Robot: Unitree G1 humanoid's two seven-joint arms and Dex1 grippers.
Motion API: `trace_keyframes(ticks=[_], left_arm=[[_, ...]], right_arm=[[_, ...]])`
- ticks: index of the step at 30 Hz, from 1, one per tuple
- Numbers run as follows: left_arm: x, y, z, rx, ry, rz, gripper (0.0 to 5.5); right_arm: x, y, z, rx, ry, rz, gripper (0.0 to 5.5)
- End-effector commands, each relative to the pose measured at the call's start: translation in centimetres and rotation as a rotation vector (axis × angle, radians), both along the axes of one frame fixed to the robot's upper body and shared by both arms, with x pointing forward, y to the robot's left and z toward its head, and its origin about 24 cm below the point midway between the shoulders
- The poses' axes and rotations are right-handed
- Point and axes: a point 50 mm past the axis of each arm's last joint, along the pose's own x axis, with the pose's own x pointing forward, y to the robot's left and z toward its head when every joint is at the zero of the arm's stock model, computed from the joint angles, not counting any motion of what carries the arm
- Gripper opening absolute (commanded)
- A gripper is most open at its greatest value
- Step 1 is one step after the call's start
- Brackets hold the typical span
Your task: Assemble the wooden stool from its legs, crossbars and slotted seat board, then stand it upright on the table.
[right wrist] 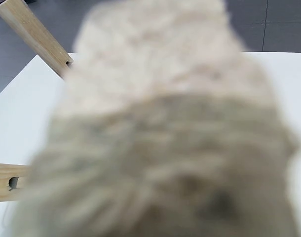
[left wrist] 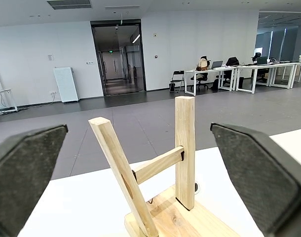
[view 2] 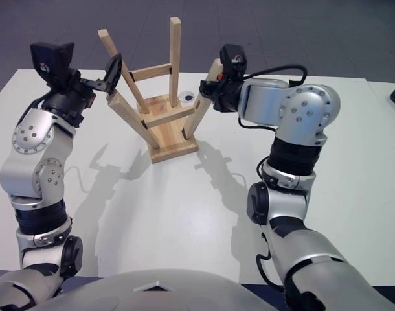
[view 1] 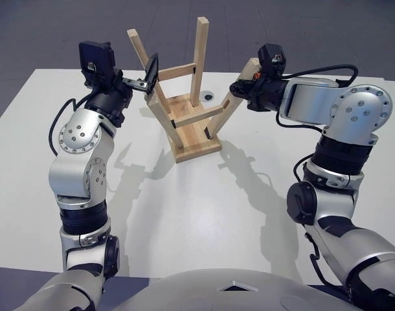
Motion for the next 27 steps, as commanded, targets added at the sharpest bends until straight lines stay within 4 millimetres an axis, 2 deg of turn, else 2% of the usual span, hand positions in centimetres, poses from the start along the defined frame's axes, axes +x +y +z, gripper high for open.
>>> trace_keyframes(ticks=[1, 13, 27], left_arm=[[0.4, 0.4, -1.1, 0.011, 0.07, 0.012, 5.4], [0.5, 0.2, -1.0, 0.017, 0.078, -0.015, 5.4], [0.6, -0.3, -1.1, 0.026, 0.072, -0.074, 5.4]], right_arm=[[-0.6, -0.7, -5.5, -0.135, 0.221, -0.021, 1.02], [-1.9, -0.6, -8.6, -0.253, 0.269, 0.063, 1.04], [0.9, -0.2, -6.9, -0.162, 0.229, -0.014, 1.04]])
